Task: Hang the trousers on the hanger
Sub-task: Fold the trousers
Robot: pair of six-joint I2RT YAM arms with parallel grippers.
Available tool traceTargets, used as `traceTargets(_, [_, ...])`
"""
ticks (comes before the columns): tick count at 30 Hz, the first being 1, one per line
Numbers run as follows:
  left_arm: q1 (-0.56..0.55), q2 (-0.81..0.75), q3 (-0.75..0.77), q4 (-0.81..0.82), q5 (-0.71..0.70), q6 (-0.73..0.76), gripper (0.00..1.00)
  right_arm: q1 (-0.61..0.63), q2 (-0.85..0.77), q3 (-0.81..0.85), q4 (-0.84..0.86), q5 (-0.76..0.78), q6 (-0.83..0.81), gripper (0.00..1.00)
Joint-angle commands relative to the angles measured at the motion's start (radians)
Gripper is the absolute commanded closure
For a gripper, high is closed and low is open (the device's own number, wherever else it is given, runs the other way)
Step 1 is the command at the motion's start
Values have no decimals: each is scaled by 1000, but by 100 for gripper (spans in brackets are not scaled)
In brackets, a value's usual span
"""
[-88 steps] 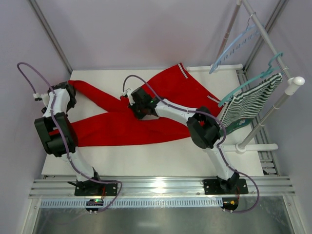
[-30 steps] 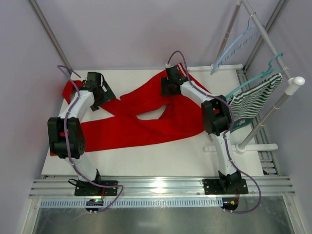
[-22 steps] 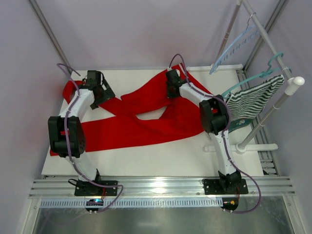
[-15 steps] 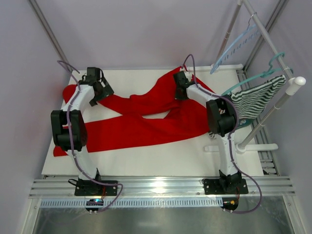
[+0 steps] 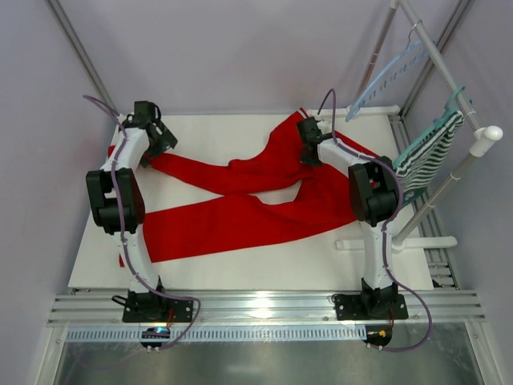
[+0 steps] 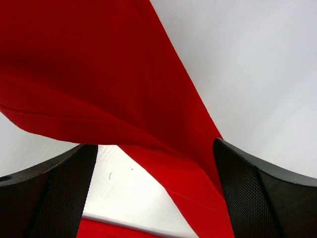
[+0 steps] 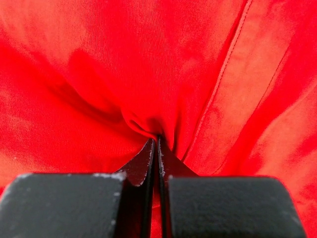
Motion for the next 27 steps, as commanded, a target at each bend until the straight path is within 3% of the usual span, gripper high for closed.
traceTargets(1, [-2, -30, 19, -35, -58, -53, 3, -2, -54, -12, 14, 25, 23, 96])
traceTargets(8, [0, 12, 16, -116, -136, -71, 6, -1, -56, -19, 29, 7, 32, 96])
traceTargets(11, [20, 11, -13, -130, -161, -88, 27, -2, -59, -19, 31, 4, 26, 96])
traceTargets(12, [27, 0, -25, -129, -158, -94, 43, -1, -60, -22, 29, 5, 24, 96])
traceTargets(14, [49, -18, -56, -119, -136, -103, 58, -1, -66, -26, 34, 8, 24, 96])
traceTargets(15, [52, -41, -92, -118, -136, -106, 70, -1, -68, -29, 34, 11, 24, 96])
traceTargets(18, [58, -111, -196, -95, -151, -122, 83, -1, -67, -29, 34, 5, 30, 96])
traceTargets(25, [58, -265, -445, -1, -121, -183, 87, -1, -74, -33, 32, -2, 40, 96])
traceTargets(26, [58, -280, -467, 17, -107, -189, 87, -1, -76, -33, 32, -7, 41, 96])
traceTargets(27, [58, -293, -487, 32, -107, -194, 79, -2, -79, -38, 34, -11, 43, 96])
